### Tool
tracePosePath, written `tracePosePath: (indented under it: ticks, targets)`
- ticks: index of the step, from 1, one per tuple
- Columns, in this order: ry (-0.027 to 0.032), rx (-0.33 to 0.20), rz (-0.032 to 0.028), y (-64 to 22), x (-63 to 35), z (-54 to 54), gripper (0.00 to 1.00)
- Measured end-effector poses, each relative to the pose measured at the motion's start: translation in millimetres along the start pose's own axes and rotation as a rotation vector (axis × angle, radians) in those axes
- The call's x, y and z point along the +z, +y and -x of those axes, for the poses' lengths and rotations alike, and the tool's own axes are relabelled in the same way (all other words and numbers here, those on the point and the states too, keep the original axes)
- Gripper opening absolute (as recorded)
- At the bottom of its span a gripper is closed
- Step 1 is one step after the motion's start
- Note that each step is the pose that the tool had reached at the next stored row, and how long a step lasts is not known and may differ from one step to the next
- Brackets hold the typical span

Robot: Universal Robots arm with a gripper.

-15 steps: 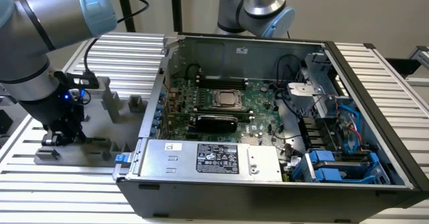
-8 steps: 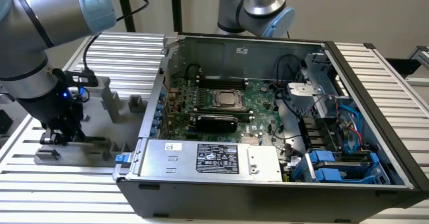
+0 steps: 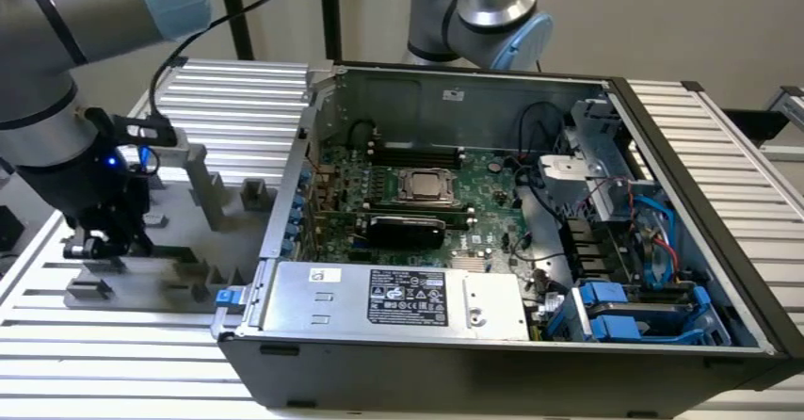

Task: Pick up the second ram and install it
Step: 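Pick up the second ram and move it above second insertion slot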

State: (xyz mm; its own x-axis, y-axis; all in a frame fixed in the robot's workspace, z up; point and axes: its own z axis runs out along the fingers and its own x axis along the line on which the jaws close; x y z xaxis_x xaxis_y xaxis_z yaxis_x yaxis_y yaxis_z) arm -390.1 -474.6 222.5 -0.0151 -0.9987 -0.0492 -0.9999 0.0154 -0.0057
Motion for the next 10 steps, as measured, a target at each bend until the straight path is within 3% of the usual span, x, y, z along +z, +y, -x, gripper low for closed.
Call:
tracePosePath:
  ticks: [10]
  targets:
    - [0.0001, 0.000, 0.0001, -0.3, -44.6, 2.2, 0.00]
